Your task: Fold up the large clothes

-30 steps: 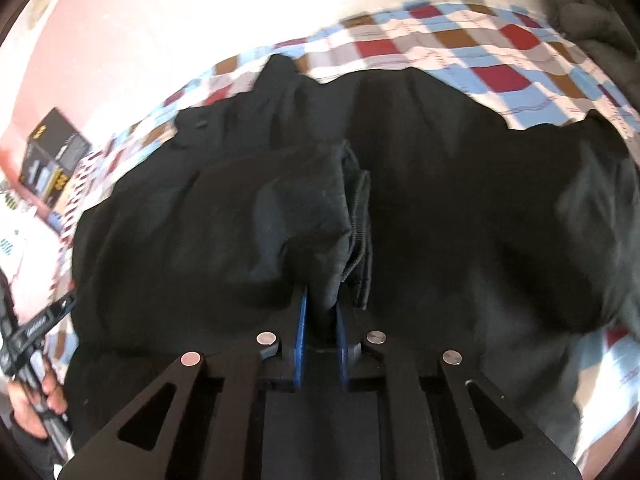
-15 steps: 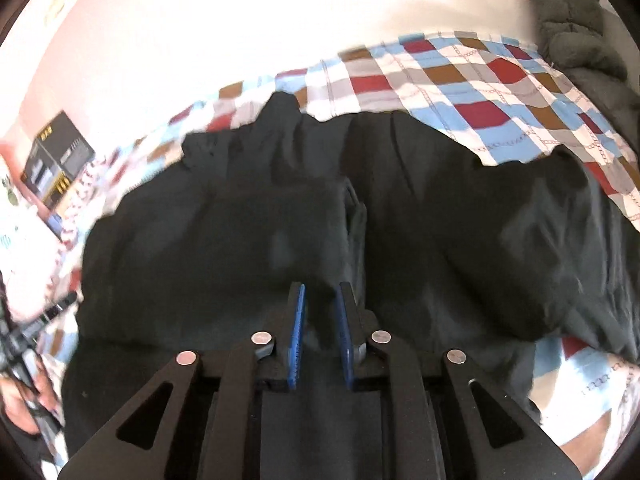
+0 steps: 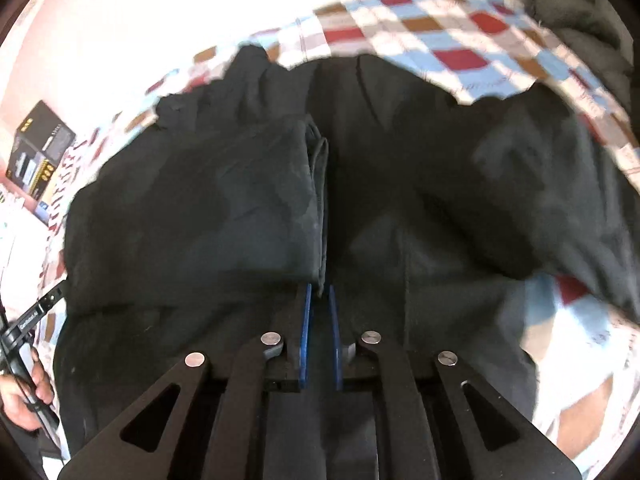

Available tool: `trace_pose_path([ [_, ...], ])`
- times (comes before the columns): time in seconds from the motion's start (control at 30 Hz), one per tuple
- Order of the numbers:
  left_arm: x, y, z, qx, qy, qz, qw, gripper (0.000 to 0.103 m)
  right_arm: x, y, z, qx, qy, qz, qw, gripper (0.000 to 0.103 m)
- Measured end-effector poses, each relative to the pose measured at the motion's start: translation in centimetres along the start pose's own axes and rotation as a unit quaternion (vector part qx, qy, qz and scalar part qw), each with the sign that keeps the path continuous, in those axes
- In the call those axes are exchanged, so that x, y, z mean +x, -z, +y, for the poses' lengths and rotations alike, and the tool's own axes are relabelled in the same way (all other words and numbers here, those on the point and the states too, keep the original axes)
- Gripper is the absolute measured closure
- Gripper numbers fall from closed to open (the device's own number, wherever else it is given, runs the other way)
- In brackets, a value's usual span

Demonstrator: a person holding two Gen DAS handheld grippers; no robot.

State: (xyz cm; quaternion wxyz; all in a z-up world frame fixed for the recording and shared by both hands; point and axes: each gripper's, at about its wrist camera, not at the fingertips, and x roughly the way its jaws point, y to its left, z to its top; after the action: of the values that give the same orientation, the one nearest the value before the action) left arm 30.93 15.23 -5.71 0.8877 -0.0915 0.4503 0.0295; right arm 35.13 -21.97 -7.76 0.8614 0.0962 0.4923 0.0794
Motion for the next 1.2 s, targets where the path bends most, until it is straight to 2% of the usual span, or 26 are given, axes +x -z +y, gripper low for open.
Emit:
trace_pose_path([
  [0.17,-6.4,3.3,-2.1,0.016,0.02,-0.033,0.9991,0.06,-6.0,3.3,-0.2,-0.002,-0.011,-0.042,0.999,0.064],
  [0.2,-7.6,4.3,-2.6,0.02,0.025,-0.036,0.9988,0.06,-7.5,4.4,-0.5,0.0,-0.012,-0.052,0.999,0.063],
  [0.47,-13.3,10.2,-6.4,0.033,0.055,-0.031,0.9975,0.06,-14.2,10.6,-3.8,0.035,0.011,-0.08,0.996,0.062],
  [0.63,-15.6,12.3,-8.9,0.057,0.067,-0.032,0.9956,0.06,-16.7,12.5,-5.3,0.055,0.016,-0.092,0.994,0.062],
  [0.7,-16.3,12.7,-9.8,0.066,0.069,-0.035,0.9948,0.06,-17.2,13.1,-5.8,0.058,0.017,-0.095,0.994,0.061],
  [0.77,-16.8,12.9,-10.3,0.07,0.072,-0.033,0.9944,0.06,-17.6,13.5,-6.4,0.066,0.013,-0.095,0.993,0.051],
  [0.83,-17.2,13.0,-10.8,0.071,0.076,-0.032,0.9941,0.06,-17.9,13.8,-7.2,0.079,0.011,-0.099,0.992,0.046],
  [1.0,-17.3,12.7,-12.0,0.08,0.075,-0.037,0.9933,0.058,-18.1,13.8,-9.7,0.109,0.01,-0.109,0.988,0.045],
  [1.2,-15.6,12.0,-13.0,0.084,0.066,-0.03,0.9938,0.057,-16.7,12.9,-15.2,0.167,0.025,-0.111,0.979,0.041],
])
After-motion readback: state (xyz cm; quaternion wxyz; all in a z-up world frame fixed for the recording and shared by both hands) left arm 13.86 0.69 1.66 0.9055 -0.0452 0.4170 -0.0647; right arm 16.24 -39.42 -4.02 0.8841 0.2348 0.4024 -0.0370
